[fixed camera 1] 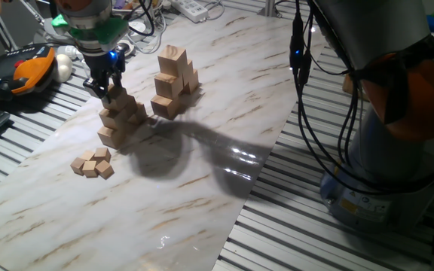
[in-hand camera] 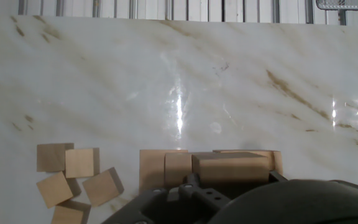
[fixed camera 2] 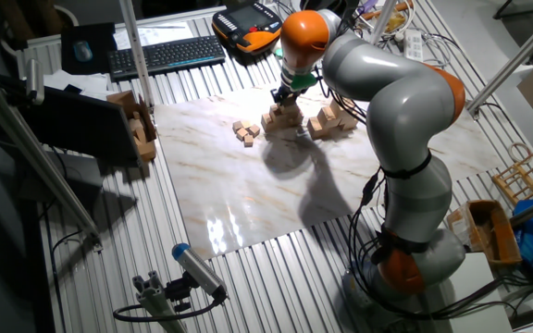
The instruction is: Stack the blocks into a pyramid shape
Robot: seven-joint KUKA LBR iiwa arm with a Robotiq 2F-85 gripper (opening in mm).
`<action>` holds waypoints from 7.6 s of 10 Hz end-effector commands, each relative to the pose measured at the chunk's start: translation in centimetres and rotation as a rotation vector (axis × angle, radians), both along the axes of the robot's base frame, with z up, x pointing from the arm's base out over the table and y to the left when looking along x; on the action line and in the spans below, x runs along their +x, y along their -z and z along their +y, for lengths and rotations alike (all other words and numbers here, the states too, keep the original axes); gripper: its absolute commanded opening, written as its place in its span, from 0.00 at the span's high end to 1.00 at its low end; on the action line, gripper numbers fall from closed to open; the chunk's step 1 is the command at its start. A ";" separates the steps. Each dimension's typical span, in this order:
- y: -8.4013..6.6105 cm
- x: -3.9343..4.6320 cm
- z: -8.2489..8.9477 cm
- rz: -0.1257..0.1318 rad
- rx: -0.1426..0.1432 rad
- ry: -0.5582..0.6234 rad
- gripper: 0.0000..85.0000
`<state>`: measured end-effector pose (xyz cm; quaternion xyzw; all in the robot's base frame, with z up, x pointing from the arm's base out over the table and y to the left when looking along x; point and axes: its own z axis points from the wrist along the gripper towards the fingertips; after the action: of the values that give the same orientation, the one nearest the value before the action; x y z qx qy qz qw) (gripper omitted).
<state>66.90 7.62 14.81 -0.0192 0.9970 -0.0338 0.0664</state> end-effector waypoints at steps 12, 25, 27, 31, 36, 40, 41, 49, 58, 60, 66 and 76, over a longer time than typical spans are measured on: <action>-0.6 -0.22 0.0 -0.010 0.004 0.021 0.00; -6.3 -5.17 1.9 0.123 0.058 0.006 1.00; -5.9 -5.74 1.7 0.127 0.071 -0.029 1.00; -4.0 -6.75 3.0 0.113 0.079 -0.046 1.00; -2.6 -8.95 3.3 0.118 0.061 -0.081 1.00; -2.1 -10.38 2.9 0.106 0.057 -0.079 1.00; -2.1 -10.72 2.9 0.104 0.048 -0.077 1.00; -1.9 -11.06 2.6 0.098 0.044 -0.068 1.00; -1.8 -11.20 2.9 0.088 0.044 -0.045 1.00; -1.8 -11.20 2.9 0.089 0.049 -0.043 1.00; -1.8 -11.16 3.0 0.095 0.051 -0.027 1.00; -1.1 -11.47 3.0 0.092 0.026 -0.014 1.00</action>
<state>55.42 10.62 15.93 -0.0264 0.9993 -0.0187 0.0208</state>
